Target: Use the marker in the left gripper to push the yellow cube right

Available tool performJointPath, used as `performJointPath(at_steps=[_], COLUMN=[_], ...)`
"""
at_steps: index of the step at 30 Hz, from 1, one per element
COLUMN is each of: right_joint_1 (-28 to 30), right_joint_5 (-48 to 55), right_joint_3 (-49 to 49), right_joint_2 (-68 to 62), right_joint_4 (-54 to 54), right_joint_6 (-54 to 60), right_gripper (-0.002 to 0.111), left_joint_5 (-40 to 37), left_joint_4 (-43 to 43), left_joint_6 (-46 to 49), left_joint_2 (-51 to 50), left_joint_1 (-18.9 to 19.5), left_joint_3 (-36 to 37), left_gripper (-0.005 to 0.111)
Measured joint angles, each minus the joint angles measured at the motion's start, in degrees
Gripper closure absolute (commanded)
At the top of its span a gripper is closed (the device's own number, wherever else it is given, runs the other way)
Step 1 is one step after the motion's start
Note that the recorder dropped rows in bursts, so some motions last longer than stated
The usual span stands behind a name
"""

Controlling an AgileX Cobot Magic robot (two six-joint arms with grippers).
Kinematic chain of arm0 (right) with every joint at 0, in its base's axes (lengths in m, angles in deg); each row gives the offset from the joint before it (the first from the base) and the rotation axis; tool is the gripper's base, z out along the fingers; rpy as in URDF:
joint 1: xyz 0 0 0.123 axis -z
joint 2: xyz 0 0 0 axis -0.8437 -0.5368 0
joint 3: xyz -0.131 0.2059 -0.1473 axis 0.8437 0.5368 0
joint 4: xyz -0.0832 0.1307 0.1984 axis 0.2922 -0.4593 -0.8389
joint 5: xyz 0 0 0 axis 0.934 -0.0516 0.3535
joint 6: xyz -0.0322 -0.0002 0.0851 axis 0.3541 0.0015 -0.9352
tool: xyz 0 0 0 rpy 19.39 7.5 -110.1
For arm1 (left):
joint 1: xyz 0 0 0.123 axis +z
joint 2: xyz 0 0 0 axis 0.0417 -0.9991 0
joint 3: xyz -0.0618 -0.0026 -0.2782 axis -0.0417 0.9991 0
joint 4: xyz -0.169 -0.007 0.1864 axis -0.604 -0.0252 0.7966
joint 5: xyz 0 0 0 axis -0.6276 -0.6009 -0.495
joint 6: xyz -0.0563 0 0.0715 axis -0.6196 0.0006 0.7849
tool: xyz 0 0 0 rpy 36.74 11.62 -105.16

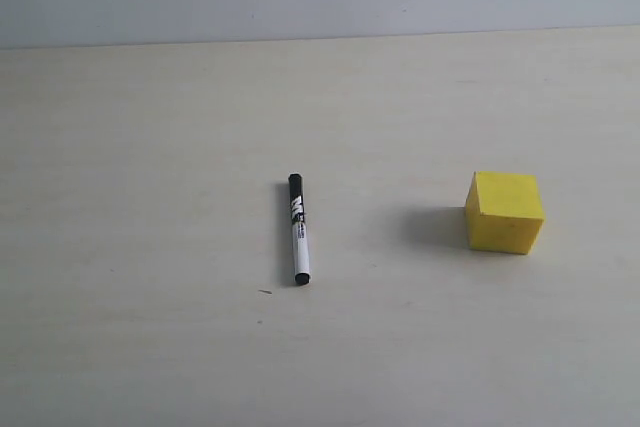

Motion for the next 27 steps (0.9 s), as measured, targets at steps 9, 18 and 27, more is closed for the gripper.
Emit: performJointPath(at_steps=[9, 18, 27], right_joint_1=[0.0, 0.0, 0.0], right_joint_5=[0.0, 0.0, 0.0], right_joint_3=[0.0, 0.0, 0.0], right_joint_2=[0.0, 0.0, 0.0], right_joint_4=[0.0, 0.0, 0.0], right_joint_6=[0.0, 0.0, 0.0], right_gripper=[0.108, 0.108, 0.108], left_joint_5=[-1.2, -1.3, -1.3], left_joint_4=[17.6, 17.9, 17.9], left_joint_6=[-16.9, -16.9, -16.9], left_joint_2=[0.0, 0.0, 0.0], left_joint_1=[0.0, 0.0, 0.0], left_joint_3=[0.0, 0.0, 0.0], left_gripper=[0.107, 0.107, 0.107])
